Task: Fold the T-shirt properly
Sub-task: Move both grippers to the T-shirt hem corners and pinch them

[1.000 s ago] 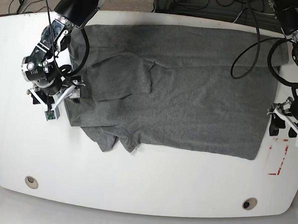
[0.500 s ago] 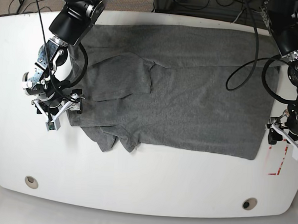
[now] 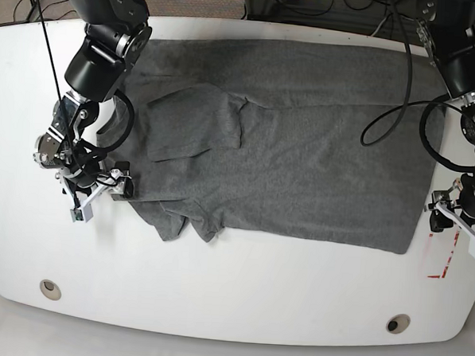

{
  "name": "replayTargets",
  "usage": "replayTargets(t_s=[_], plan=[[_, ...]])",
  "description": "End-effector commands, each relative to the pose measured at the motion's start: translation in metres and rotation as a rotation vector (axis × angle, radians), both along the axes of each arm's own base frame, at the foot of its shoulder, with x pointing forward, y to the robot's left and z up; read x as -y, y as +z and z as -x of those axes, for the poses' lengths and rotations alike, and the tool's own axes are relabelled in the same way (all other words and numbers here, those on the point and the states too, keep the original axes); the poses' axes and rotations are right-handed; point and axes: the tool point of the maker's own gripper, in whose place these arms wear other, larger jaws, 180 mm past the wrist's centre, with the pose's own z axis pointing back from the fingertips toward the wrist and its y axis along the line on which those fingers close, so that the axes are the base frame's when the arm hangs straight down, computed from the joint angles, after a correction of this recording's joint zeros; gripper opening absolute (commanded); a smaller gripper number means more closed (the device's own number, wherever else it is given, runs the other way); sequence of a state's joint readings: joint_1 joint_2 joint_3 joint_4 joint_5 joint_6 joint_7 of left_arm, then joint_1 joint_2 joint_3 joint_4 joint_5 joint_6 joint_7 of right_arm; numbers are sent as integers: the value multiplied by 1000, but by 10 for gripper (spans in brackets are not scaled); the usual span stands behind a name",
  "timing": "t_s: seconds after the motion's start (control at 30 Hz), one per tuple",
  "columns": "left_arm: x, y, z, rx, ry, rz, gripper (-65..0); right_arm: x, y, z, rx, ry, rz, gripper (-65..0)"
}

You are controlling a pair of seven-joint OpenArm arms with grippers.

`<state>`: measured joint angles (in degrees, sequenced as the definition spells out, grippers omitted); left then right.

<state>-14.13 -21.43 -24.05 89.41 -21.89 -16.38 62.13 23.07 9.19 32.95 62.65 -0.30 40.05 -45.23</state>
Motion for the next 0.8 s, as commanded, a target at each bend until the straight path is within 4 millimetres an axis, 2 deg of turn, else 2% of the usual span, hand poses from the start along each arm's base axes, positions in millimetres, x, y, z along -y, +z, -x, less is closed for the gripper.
replayTargets(t_s=[0.0, 0.1, 0.23, 0.4, 0.63, 0.7, 0.77], plan=[[-5, 19, -8, 58, 1, -17, -271, 4, 20, -18, 62, -7, -4, -147], [-5, 19, -8, 58, 1, -17, -271, 0, 19, -18, 61, -6, -17, -147], [-6, 20, -9, 61, 2, -15, -271, -22, 12, -19, 54, 12, -52, -147], [-7, 15, -13, 56, 9, 4, -271, -35, 3, -14, 39, 19, -76, -147], [-14, 8, -24, 88, 32, 37, -268, -42, -2, -11, 45, 19, -94, -151], [-16, 4, -25, 88, 39, 47, -268, -42, -7, -6, 34, 18, -94, -171], [-18, 4, -31, 95, 44, 57, -267, -42, -8, -5, 31, 18, -94, -239]])
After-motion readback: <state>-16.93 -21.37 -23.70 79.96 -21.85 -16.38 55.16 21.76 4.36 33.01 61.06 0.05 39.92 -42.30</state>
